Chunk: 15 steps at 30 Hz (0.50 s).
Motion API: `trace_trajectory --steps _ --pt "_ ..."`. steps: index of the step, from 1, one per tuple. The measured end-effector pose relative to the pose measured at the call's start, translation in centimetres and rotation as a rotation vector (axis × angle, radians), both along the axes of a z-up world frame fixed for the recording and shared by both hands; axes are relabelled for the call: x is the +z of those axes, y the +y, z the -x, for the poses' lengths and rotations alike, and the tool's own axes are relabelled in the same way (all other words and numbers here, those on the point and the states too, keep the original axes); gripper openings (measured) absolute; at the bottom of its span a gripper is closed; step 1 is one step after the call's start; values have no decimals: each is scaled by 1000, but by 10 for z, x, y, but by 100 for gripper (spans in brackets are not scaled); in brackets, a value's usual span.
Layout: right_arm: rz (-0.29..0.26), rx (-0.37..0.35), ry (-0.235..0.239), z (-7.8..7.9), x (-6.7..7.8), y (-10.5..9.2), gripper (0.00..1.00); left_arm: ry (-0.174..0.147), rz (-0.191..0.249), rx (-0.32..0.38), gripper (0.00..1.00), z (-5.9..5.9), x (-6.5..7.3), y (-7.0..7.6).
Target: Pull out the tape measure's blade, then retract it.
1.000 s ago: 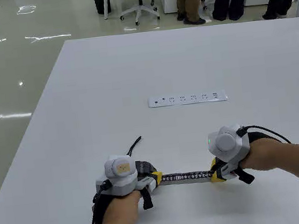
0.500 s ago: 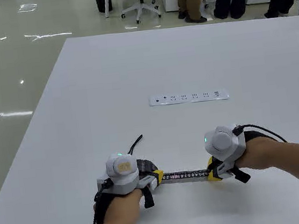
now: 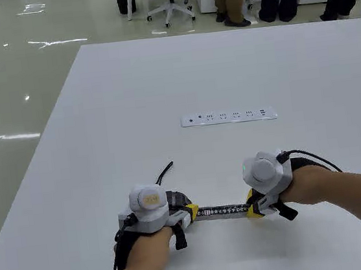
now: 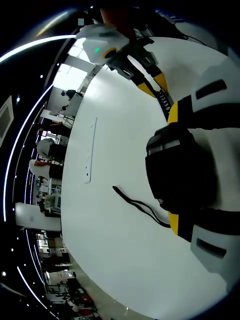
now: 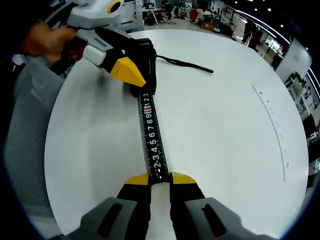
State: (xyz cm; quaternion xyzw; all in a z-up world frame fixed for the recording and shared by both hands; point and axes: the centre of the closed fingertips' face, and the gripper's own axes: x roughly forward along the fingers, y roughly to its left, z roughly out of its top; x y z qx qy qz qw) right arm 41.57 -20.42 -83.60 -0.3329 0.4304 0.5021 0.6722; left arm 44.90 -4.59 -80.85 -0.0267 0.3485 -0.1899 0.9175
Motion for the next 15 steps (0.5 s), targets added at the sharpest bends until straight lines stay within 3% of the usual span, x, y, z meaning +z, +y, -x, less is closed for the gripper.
trace_trajectory --steps 15 --pt "-8 12 -3 -1 1 12 13 0 0 0 60 0 0 0"
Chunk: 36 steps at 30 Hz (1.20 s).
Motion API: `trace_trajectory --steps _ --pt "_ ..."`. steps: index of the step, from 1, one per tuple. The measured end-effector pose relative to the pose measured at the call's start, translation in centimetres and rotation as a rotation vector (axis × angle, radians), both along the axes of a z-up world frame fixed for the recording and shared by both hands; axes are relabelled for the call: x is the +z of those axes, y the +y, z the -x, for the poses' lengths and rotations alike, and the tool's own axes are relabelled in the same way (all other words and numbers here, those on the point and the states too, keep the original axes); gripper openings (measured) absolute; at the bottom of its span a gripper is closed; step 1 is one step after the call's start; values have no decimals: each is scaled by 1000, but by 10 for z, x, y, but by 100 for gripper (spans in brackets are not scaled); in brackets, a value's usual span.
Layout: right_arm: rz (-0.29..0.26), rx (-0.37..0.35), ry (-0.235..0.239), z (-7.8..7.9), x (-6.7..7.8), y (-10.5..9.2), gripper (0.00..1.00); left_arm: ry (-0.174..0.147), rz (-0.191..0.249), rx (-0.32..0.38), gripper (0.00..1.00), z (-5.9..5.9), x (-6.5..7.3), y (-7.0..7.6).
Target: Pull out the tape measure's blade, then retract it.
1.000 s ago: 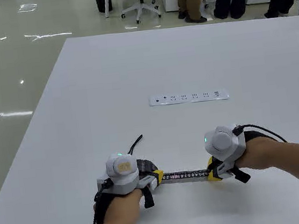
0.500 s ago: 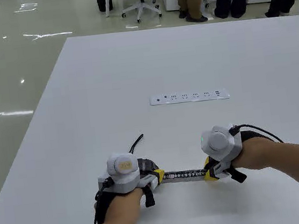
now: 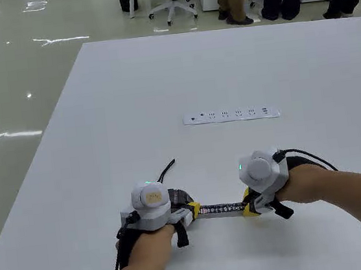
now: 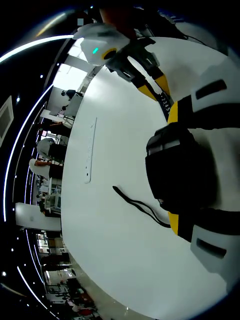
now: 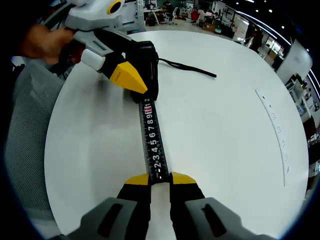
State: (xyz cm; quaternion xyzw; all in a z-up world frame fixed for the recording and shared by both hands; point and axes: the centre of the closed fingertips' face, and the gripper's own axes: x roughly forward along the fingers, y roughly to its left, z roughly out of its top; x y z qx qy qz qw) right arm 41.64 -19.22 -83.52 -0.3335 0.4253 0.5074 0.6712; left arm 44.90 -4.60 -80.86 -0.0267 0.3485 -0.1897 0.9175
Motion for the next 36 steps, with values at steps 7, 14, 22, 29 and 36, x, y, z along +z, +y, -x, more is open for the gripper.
trace_trajectory --steps 7,14,22,29,36 --pt "-3 1 -1 0 1 6 13 1 0 -1 60 0 0 0" --pt "-8 12 -7 -1 1 13 13 0 -1 0 60 0 1 0" --pt "-10 10 -5 -2 0 19 13 -1 0 0 60 0 0 0" --pt "-19 1 -6 -3 0 24 13 -3 0 1 60 0 1 0" --pt "-17 7 -6 -2 1 29 13 0 0 0 60 0 1 0"
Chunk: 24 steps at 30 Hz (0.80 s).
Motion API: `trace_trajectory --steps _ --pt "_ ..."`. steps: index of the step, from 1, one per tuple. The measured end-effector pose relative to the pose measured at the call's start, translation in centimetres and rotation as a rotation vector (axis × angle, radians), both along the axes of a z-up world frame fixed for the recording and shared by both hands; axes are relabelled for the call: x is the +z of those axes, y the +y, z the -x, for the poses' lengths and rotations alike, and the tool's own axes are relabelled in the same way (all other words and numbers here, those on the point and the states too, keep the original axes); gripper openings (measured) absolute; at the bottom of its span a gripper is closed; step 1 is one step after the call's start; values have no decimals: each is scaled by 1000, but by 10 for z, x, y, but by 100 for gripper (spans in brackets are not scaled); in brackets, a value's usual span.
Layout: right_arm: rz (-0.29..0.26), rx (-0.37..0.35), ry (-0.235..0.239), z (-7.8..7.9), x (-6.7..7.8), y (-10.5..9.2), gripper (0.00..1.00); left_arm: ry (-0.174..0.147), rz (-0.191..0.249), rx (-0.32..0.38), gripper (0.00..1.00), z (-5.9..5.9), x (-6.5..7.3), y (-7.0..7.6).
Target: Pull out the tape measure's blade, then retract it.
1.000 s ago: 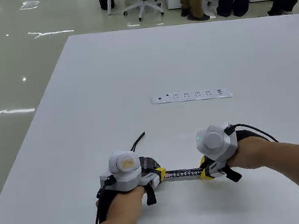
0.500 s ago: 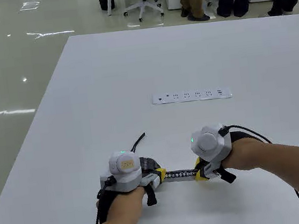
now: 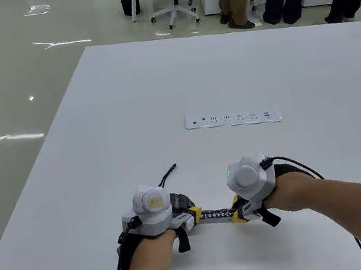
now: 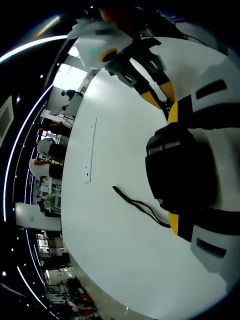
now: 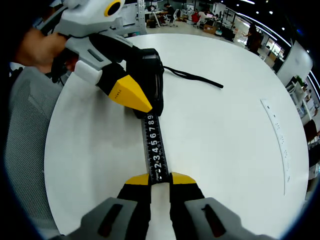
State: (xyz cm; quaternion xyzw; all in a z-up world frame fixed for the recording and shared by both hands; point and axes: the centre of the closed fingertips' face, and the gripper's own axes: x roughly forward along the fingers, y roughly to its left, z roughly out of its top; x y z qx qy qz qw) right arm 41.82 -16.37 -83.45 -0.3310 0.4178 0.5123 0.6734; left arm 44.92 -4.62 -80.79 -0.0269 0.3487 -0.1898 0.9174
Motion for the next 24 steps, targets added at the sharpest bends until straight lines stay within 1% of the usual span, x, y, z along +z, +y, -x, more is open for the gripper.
trace_trajectory --steps 2,4,14,24 --pt "0 2 -3 0 -1 1 13 1 4 0 60 0 0 0" --pt "-5 -12 -1 0 -1 2 13 1 6 -2 60 0 0 0" --pt "-9 7 -13 -1 -1 12 13 1 7 0 60 0 0 0" --pt "-19 4 -8 -2 -1 18 13 -2 7 0 60 0 0 0"
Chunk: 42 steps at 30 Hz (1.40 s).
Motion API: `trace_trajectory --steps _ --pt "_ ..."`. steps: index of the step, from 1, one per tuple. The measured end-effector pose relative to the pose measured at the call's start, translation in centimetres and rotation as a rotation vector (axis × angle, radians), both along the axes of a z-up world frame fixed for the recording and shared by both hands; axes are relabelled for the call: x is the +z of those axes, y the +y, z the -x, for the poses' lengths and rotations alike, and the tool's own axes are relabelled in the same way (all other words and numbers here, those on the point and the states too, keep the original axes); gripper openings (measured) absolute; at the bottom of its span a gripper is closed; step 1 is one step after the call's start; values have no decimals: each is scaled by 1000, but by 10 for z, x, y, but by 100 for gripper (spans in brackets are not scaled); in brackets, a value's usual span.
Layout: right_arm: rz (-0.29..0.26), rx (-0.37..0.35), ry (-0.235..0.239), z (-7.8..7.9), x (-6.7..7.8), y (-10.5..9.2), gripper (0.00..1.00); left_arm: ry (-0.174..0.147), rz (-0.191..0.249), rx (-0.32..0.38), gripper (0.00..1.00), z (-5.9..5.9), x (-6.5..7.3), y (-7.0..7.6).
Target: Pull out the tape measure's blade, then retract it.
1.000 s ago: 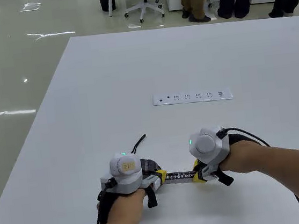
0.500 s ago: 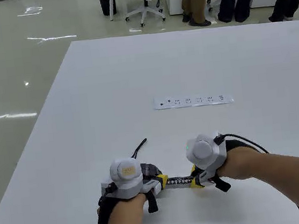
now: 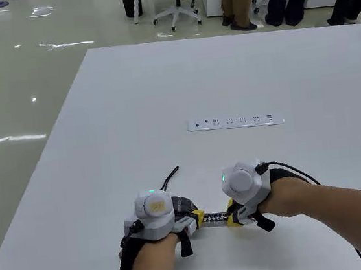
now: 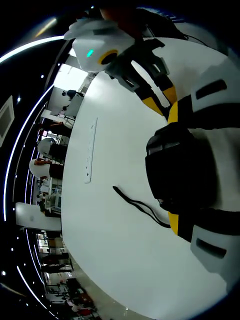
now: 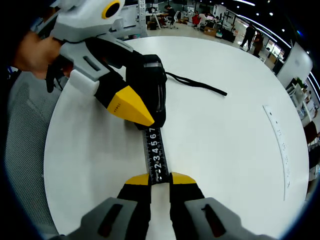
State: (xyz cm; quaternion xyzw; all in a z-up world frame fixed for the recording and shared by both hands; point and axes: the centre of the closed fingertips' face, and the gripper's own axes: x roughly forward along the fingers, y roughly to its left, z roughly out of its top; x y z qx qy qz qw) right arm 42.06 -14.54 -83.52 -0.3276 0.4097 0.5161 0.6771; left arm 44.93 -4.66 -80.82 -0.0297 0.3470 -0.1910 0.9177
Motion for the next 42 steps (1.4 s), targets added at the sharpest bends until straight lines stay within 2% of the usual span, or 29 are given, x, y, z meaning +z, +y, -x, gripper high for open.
trace_trajectory --steps 34,42 --pt "-38 16 2 -3 4 30 13 5 5 2 60 0 0 0" --pt "-52 9 5 -5 0 36 13 6 8 1 60 0 0 1"
